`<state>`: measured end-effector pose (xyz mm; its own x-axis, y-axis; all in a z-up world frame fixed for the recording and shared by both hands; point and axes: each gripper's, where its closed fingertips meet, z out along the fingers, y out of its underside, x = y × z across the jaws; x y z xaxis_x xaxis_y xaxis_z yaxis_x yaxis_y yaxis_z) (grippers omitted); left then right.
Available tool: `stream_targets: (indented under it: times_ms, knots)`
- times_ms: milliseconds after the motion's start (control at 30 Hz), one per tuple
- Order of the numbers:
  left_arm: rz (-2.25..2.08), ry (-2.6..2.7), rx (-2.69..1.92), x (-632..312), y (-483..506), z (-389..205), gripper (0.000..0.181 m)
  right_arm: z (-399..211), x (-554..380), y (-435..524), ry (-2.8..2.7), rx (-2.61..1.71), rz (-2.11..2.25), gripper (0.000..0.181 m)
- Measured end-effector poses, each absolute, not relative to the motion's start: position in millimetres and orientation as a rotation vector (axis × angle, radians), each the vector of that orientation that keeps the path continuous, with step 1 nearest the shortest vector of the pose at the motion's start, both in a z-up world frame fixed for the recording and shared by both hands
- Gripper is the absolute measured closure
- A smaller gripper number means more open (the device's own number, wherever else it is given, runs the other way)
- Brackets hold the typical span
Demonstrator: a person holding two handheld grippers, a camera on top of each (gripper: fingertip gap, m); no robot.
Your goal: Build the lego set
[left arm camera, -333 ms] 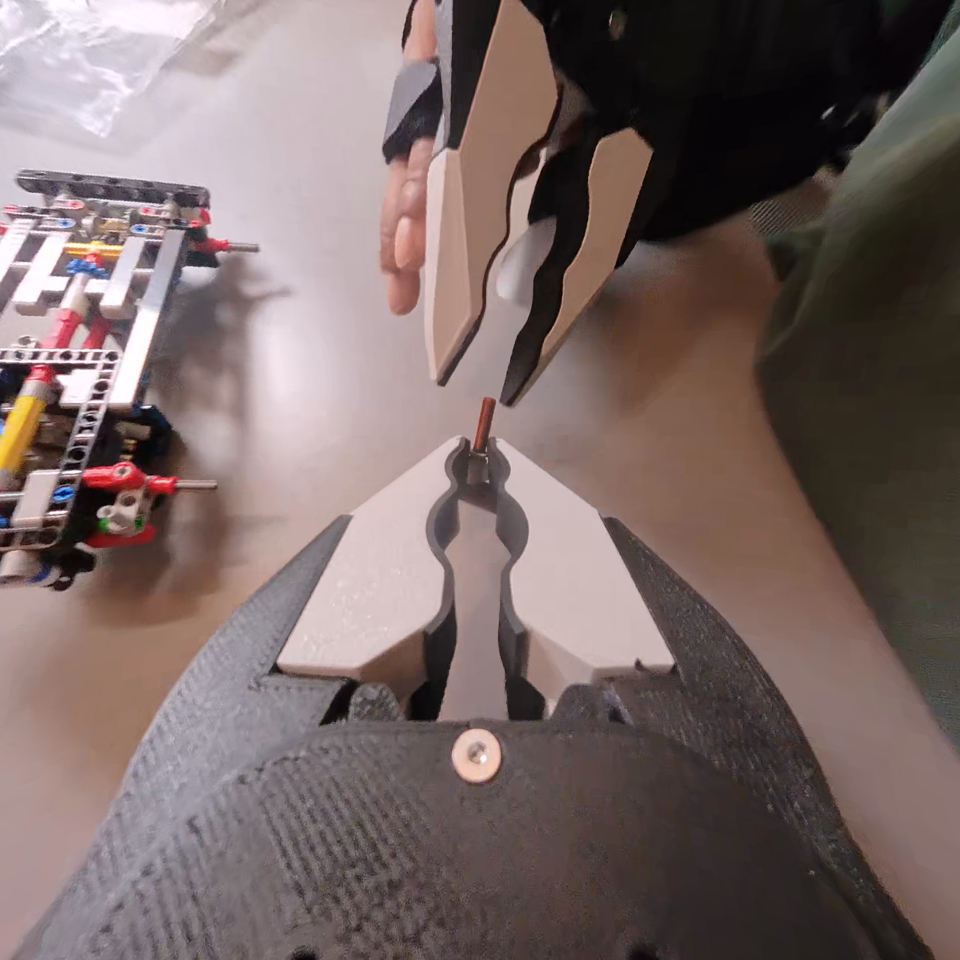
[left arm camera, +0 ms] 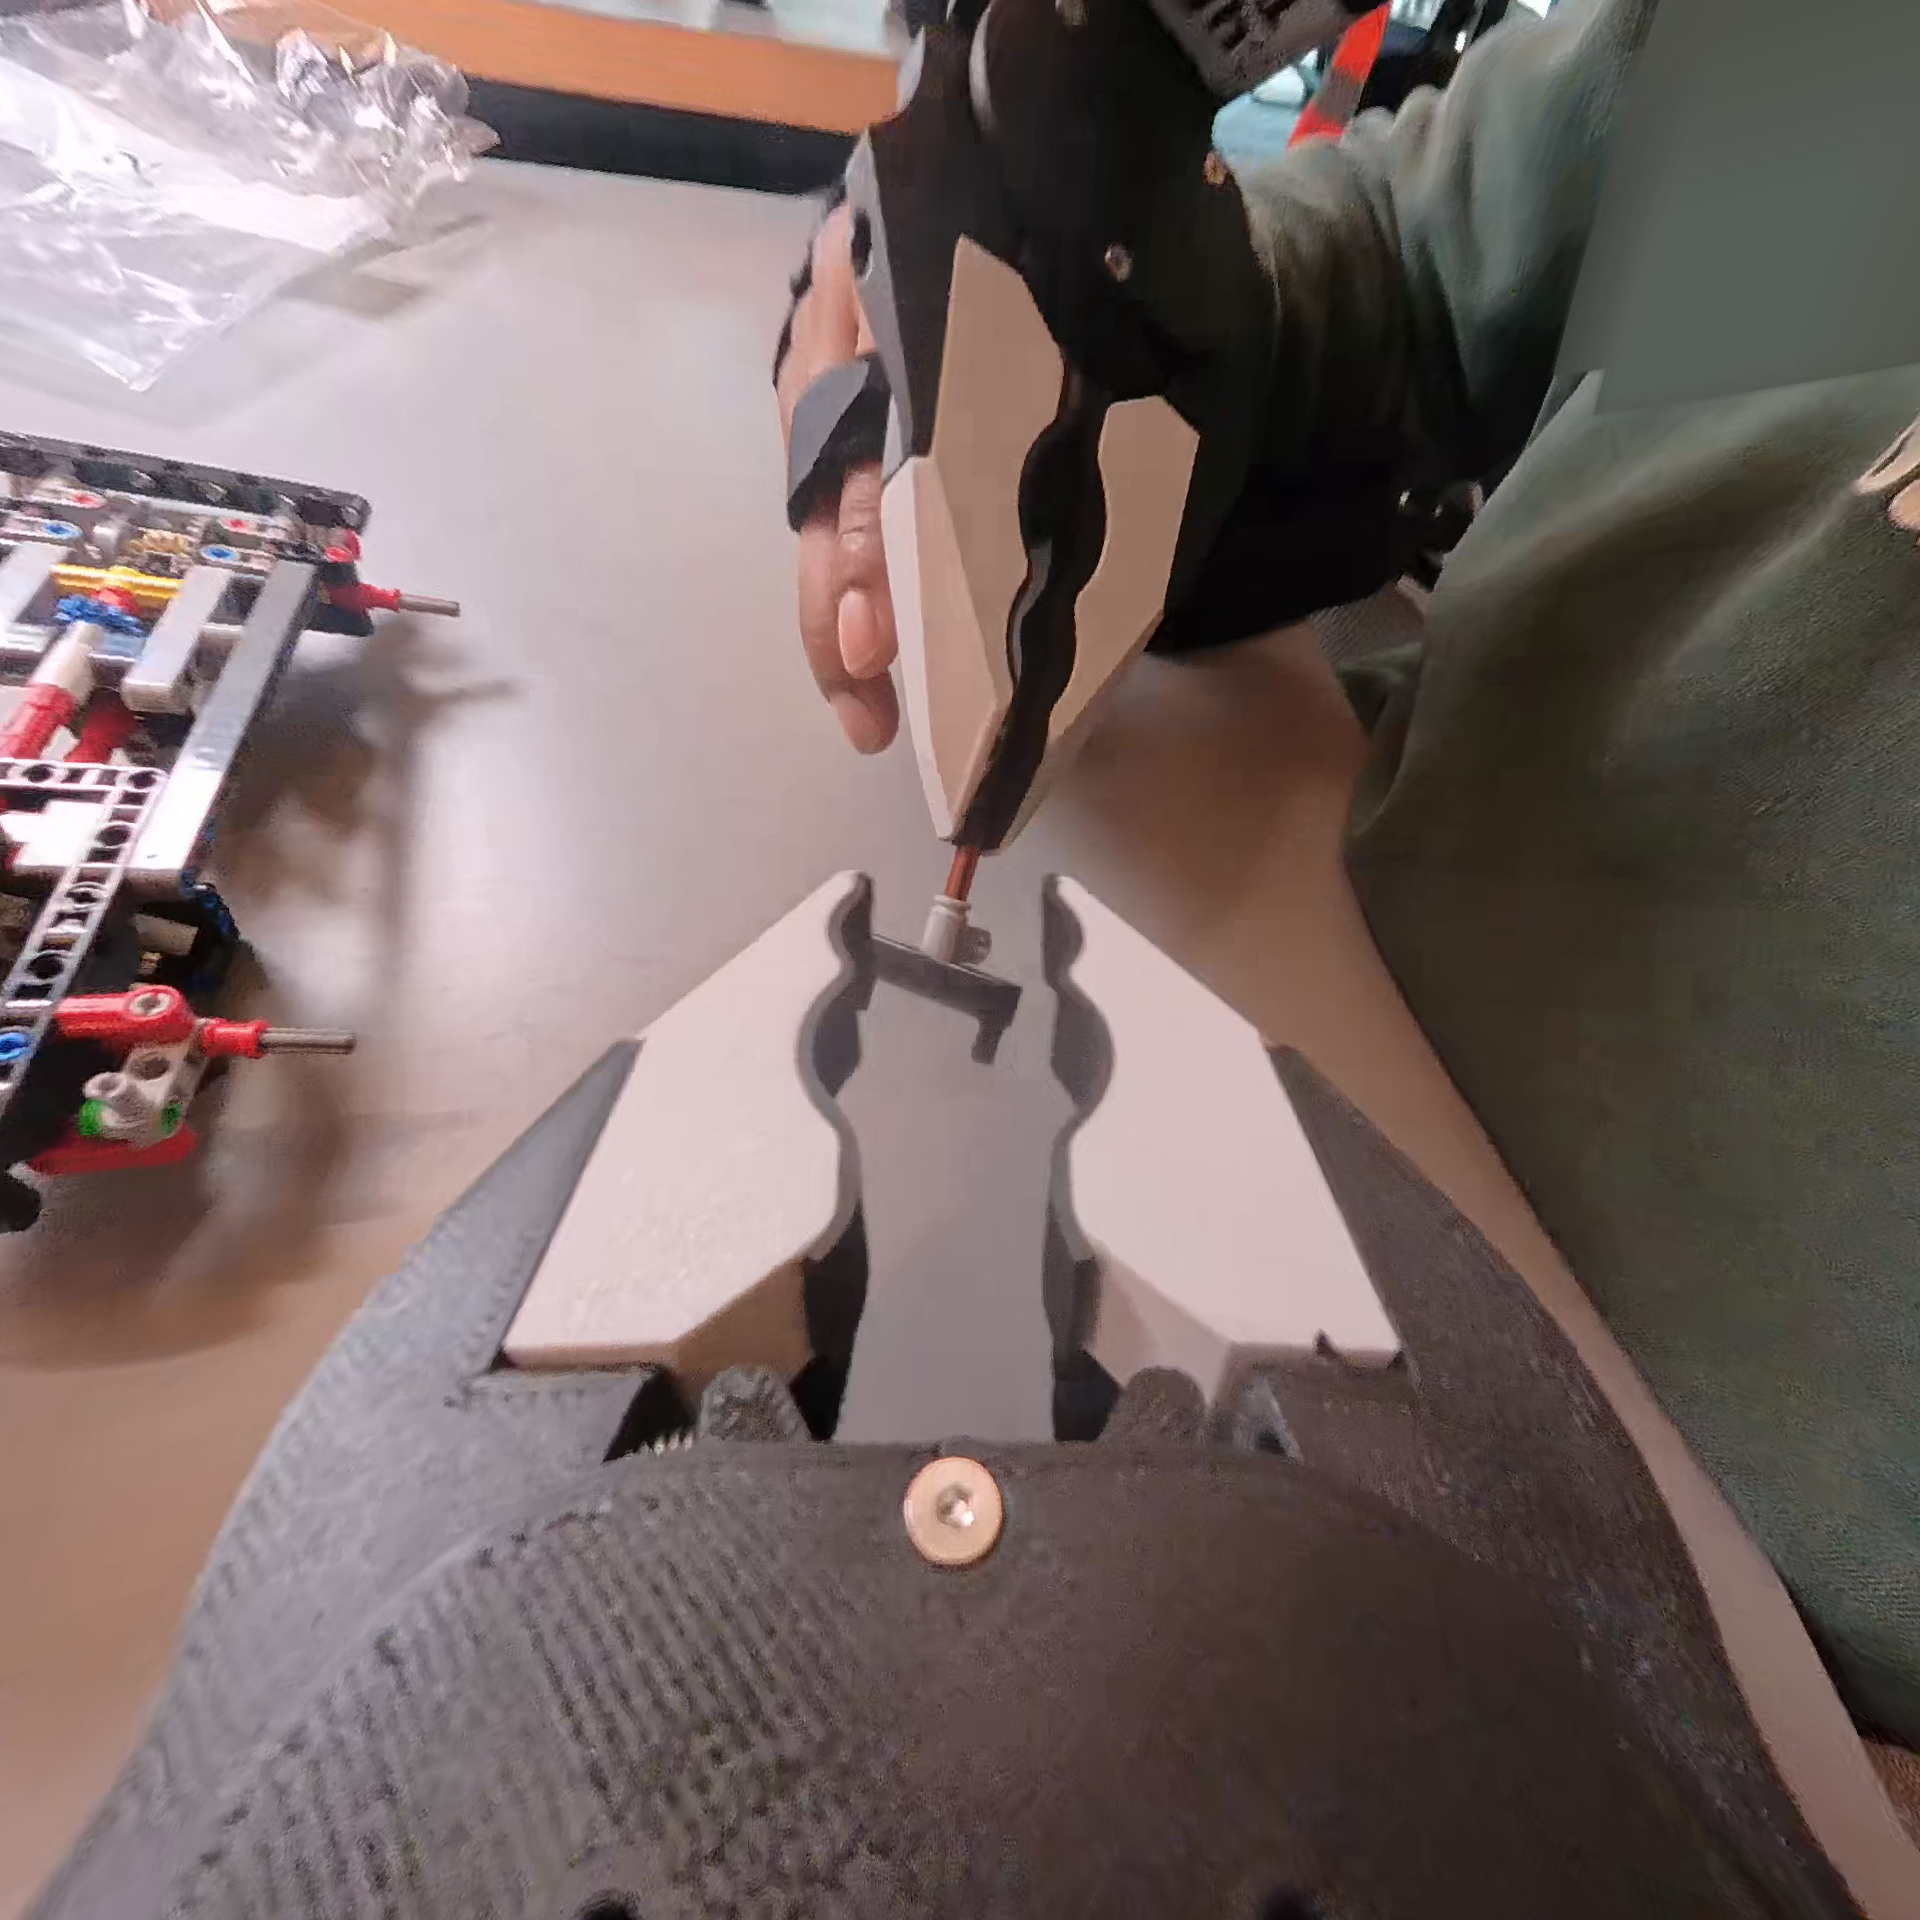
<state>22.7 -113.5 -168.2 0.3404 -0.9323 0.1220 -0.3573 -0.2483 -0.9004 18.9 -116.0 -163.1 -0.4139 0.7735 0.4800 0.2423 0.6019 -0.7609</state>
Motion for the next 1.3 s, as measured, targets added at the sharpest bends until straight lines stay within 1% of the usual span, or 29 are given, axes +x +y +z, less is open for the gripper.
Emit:
stream_targets:
  times_ms: [33, 100, 167, 300, 433, 767, 900, 933, 1000, 1033, 1300]
  knots:
    - [-0.895, 1.122, -1.771, 20, -113, -163, 0.144, -162, 19, -112, -1.933, -0.859, 0.815, 0.180]
    - [-0.873, 1.093, -1.749, 11, -110, -155, 0.144, -161, 20, -101, -1.885, -0.978, 0.903, 0.180]
    - [-0.769, 1.095, -1.736, 3, -104, -155, 0.151, -159, 20, -92, -1.839, -1.075, 0.989, 0.180]
    - [-0.574, 1.119, -1.741, 2, -94, -164, 0.156, -152, 18, -86, -1.752, -1.219, 1.171, 0.180]
    - [-0.514, 1.138, -1.724, 7, -93, -167, 0.175, -148, 18, -88, -1.731, -1.232, 1.237, 0.181]
    - [-0.609, 1.061, -1.745, 11, -91, -163, 0.176, -143, 19, -86, -1.685, -1.208, 1.283, 0.180]
    - [-0.577, 1.073, -1.769, 13, -91, -168, 0.176, -147, 17, -90, -1.713, -1.173, 1.250, 0.170]
    - [-0.571, 1.081, -1.771, 13, -91, -169, 0.176, -149, 17, -91, -1.729, -1.164, 1.225, 0.170]
    - [-0.558, 1.093, -1.773, 14, -92, -170, 0.176, -154, 16, -92, -1.751, -1.156, 1.181, 0.173]
    - [-0.549, 1.100, -1.772, 14, -92, -171, 0.176, -154, 15, -91, -1.749, -1.148, 1.161, 0.180]
    - [-0.477, 1.091, -1.725, 9, -90, -159, 0.176, -157, 14, -85, -1.742, -1.133, 1.115, 0.181]
